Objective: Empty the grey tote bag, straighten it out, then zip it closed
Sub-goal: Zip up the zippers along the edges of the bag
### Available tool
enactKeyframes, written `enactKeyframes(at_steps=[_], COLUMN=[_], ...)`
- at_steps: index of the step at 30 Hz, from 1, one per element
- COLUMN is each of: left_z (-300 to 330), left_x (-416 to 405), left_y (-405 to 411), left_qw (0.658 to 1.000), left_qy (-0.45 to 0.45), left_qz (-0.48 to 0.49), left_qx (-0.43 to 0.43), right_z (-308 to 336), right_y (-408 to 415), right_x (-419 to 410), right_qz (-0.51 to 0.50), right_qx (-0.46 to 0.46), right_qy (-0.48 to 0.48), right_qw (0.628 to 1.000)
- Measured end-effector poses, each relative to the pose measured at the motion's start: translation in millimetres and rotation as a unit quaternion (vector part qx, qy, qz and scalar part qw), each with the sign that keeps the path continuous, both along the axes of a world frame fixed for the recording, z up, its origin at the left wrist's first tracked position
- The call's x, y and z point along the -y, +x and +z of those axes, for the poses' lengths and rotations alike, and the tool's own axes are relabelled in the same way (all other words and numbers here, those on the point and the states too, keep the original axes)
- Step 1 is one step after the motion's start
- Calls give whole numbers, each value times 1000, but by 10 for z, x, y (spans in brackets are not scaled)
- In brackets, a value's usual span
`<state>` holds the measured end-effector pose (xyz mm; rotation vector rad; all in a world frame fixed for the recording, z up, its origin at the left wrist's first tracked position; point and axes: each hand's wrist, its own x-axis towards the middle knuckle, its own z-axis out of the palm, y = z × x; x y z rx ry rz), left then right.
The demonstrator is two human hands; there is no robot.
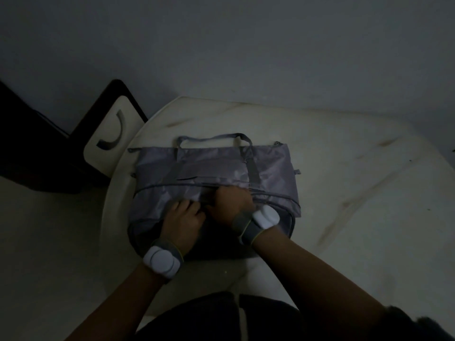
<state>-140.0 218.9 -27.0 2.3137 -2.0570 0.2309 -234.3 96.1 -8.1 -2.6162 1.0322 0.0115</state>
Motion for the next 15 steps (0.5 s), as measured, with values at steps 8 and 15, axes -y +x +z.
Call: enactKeyframes(at_steps=[8,15], left_z=[71,64], left_x=[-39,-63], left_y=[-6,4], left_qw=[999,999], left_qy=[24,14], left_qz=[34,28], left_qx=[22,13], right_z=[44,136], right_y=[137,147], right_x=[-176,-298], right_qz=[-78,-70], right_qx=[-48,-47], right_qy=[15,-4], right_qw=[996,996])
